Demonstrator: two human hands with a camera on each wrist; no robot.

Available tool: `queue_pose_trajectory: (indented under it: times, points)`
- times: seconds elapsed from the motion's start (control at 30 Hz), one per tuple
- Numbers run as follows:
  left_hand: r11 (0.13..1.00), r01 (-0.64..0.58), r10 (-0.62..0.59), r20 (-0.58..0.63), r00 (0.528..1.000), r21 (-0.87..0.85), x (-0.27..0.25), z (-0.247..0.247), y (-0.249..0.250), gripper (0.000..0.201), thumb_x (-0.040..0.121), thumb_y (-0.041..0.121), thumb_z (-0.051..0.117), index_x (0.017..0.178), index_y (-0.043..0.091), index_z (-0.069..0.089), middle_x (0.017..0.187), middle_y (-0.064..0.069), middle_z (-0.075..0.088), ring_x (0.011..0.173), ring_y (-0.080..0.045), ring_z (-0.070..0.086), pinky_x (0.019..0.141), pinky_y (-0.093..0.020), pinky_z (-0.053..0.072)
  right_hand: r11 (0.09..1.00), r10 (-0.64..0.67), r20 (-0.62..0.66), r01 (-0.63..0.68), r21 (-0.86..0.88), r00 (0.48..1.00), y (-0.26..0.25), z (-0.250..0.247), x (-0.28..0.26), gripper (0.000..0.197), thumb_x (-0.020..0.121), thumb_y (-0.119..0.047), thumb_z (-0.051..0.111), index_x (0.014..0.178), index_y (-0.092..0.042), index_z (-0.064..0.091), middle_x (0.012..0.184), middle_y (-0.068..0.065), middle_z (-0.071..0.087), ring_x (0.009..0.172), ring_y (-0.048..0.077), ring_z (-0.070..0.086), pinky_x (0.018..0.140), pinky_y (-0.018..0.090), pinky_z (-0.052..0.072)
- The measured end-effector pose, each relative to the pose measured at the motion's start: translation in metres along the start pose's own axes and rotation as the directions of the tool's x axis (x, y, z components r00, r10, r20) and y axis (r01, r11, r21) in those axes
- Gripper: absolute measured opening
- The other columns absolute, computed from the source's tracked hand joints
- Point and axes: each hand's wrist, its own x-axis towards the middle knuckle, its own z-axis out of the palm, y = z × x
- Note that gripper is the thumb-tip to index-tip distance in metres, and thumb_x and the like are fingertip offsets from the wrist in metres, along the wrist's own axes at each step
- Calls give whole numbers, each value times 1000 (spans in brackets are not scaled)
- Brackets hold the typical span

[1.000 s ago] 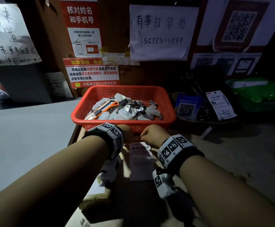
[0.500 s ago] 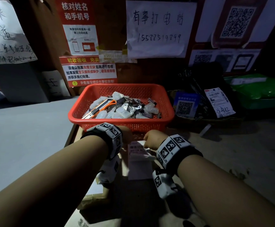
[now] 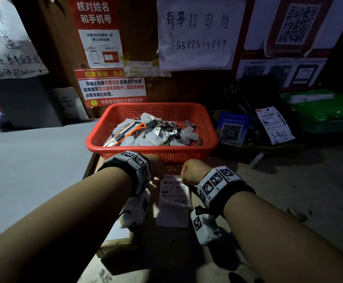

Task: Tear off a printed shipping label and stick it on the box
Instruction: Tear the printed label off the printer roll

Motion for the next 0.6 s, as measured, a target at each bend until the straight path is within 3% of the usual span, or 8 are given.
queue_pose_trajectory:
  times: [0.07, 0.13, 0.2, 0.27, 0.37, 0.4, 0.47, 0.6]
  points:
    - [997, 22, -21, 21, 1000, -73, -6, -2, 2, 36, 94, 10, 48, 129, 4, 52, 78, 4, 52, 63, -5, 48, 37, -7, 41, 1000, -4, 6, 4, 11, 1000, -2, -5, -5, 20, 86, -7, 60, 101, 0, 70, 105, 16, 71, 88, 26, 63, 82, 35, 54]
    - [989, 14, -14, 5, 1000, -150, -13, -3, 3, 38, 93, 7, 49, 130, 4, 51, 87, 0, 57, 69, -7, 55, 32, -5, 39, 1000, -21, 13, 21, 9, 1000, -3, -11, -11, 21, 86, -7, 62, 103, 2, 69, 97, 14, 69, 82, 22, 59, 77, 33, 53]
    - [965, 13, -18, -15, 1000, -261, -20, 0, 2, 38, 93, 5, 48, 131, 2, 50, 104, -8, 61, 84, -15, 62, 33, -6, 42, 999, -39, 13, 38, 31, 999, -4, -17, -20, 18, 86, -6, 62, 101, 1, 68, 79, 8, 61, 66, 17, 53, 62, 27, 46]
    - [919, -4, -18, -52, 998, -394, -25, 2, 0, 37, 94, 5, 48, 131, 5, 51, 114, -11, 63, 76, -13, 61, 42, -13, 47, 998, -53, 11, 53, 31, 999, -5, -22, -29, 18, 85, -4, 61, 100, 1, 69, 79, 8, 58, 65, 16, 51, 61, 26, 44]
    - [866, -37, -34, -132, 991, -500, -32, 3, -5, 31, 93, 7, 50, 122, 11, 59, 102, -6, 66, 72, -10, 63, 57, -19, 46, 996, -60, -14, 61, 68, 998, -6, -25, -39, 10, 82, -2, 63, 90, -2, 69, 84, 9, 59, 70, 18, 53, 62, 27, 45]
    - [852, -42, -41, -147, 988, -522, -35, 3, -6, 29, 92, 8, 50, 119, 11, 61, 101, -7, 67, 77, -14, 65, 58, -19, 45, 992, -63, -30, 66, 103, 998, -7, -25, -42, 6, 81, -2, 63, 82, -5, 68, 81, 8, 59, 66, 16, 52, 58, 25, 43]
    - [835, -51, -49, -166, 985, -548, -41, 2, -9, 25, 92, 9, 51, 113, 9, 63, 99, -8, 68, 85, -18, 64, 61, -20, 45, 984, -75, -67, 84, 156, 995, -7, -25, -46, 17, 81, -1, 63, 68, -11, 63, 72, 4, 59, 58, 12, 48, 52, 22, 40]
    - [809, -84, -46, -205, 978, -582, -51, 3, -16, 15, 92, 12, 53, 97, 8, 67, 81, -4, 67, 74, -14, 63, 61, -21, 46, 970, -89, -109, 111, 217, 990, -9, -24, -56, 21, 83, -1, 62, 65, -13, 59, 63, -1, 55, 51, 9, 44, 44, 20, 35]
